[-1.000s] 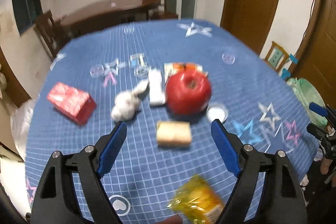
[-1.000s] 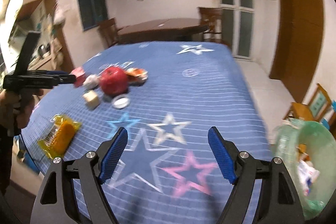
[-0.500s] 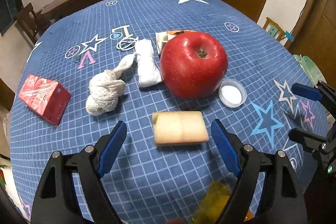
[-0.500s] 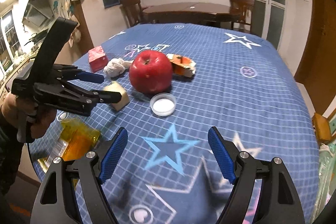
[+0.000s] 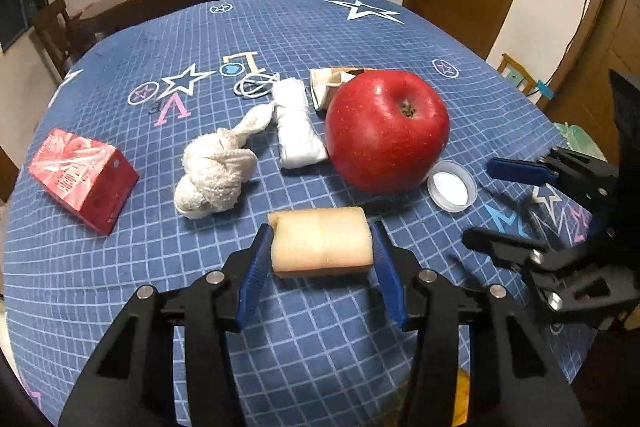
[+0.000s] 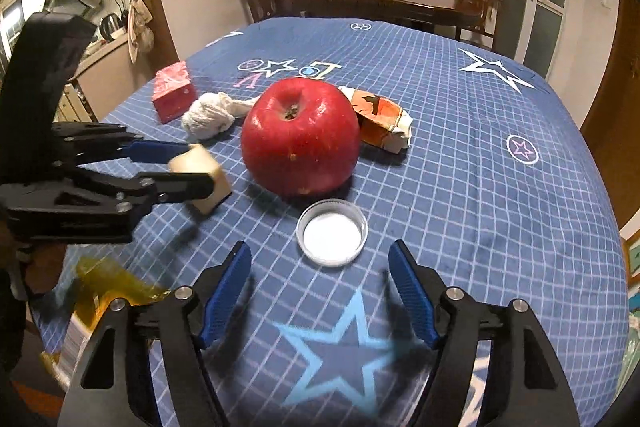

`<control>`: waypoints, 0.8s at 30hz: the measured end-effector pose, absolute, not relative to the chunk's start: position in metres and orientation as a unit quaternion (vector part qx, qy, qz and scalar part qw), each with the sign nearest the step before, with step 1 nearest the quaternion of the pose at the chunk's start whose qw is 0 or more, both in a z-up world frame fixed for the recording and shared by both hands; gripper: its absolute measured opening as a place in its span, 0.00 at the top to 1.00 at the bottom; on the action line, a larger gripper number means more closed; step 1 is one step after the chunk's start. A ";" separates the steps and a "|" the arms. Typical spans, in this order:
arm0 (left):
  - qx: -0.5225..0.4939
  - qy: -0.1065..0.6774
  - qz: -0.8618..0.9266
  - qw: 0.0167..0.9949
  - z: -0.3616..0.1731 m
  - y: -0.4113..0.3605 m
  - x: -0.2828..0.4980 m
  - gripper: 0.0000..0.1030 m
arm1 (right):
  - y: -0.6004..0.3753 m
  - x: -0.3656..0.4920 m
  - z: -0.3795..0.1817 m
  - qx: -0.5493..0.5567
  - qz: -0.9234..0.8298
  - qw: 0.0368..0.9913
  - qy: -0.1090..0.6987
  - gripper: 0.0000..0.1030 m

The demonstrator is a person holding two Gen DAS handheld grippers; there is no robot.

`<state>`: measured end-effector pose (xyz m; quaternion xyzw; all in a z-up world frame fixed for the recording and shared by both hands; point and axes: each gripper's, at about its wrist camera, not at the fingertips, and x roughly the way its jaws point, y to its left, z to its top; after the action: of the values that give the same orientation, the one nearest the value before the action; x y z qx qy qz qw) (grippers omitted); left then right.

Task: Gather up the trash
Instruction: 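Grasp the beige sponge with the left tool while the right tool grasps the white lid, then lift the sponge and white lid and carry them over the green bin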

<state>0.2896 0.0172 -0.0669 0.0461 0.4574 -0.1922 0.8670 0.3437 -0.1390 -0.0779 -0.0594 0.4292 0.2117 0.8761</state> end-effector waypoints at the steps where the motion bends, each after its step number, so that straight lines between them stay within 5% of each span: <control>1: 0.048 0.457 -0.194 0.867 -0.067 0.017 0.290 0.54 | -0.137 0.347 -0.079 -0.063 0.209 0.875 0.431 0.31; 7: 0.051 0.457 -0.189 0.867 -0.074 0.018 0.293 0.43 | -0.125 0.363 -0.088 -0.078 0.197 0.871 0.444 0.39; 12: 0.054 0.459 -0.191 0.866 -0.080 0.019 0.291 0.44 | -0.123 0.364 -0.093 -0.086 0.193 0.870 0.445 0.56; 14: 0.045 0.458 -0.198 0.865 -0.079 0.019 0.291 0.51 | -0.121 0.364 -0.092 -0.090 0.192 0.871 0.444 0.59; 24: 0.048 0.398 -0.148 0.904 -0.046 0.023 0.270 0.53 | -0.124 0.349 -0.074 -0.090 0.182 0.889 0.409 0.60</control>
<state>0.2697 0.0232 -0.0463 0.0483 0.3980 -0.1485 0.9040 0.3487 -0.1240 -0.0743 -0.0904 0.4094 0.1824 0.8893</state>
